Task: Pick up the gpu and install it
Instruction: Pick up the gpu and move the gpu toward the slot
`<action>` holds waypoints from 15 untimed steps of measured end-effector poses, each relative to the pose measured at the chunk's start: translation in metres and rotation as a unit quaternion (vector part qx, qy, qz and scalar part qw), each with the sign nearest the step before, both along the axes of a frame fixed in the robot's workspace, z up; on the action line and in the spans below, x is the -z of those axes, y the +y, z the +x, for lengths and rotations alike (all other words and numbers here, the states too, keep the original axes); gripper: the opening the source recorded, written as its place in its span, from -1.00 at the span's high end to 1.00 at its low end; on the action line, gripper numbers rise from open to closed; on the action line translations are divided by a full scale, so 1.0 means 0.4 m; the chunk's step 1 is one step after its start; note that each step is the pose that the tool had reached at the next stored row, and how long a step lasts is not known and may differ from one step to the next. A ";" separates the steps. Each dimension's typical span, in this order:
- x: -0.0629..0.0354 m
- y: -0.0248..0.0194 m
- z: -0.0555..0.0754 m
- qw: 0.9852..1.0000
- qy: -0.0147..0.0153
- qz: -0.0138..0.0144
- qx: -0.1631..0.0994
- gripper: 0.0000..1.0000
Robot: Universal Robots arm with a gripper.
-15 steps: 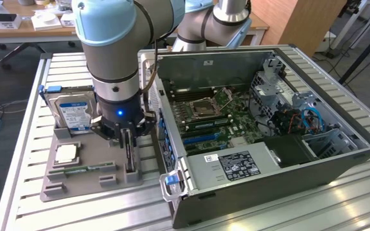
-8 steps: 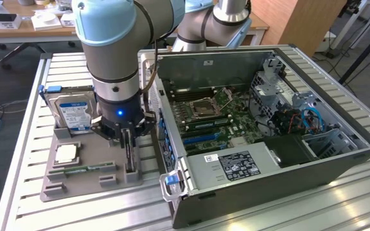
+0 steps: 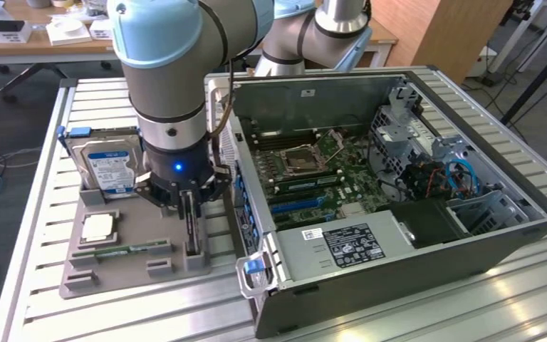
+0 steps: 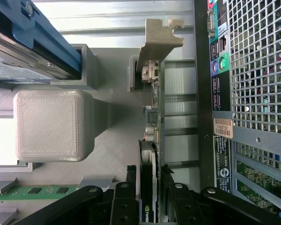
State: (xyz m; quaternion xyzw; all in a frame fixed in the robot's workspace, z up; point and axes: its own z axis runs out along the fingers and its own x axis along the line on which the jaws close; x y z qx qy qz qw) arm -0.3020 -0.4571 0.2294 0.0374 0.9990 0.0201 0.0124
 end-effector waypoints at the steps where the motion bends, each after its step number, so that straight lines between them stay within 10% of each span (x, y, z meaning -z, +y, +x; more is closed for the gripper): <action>1: 0.000 0.000 0.001 1.000 0.000 0.000 0.000 0.34; 15: 0.000 0.000 0.003 1.000 0.000 0.000 0.000 0.34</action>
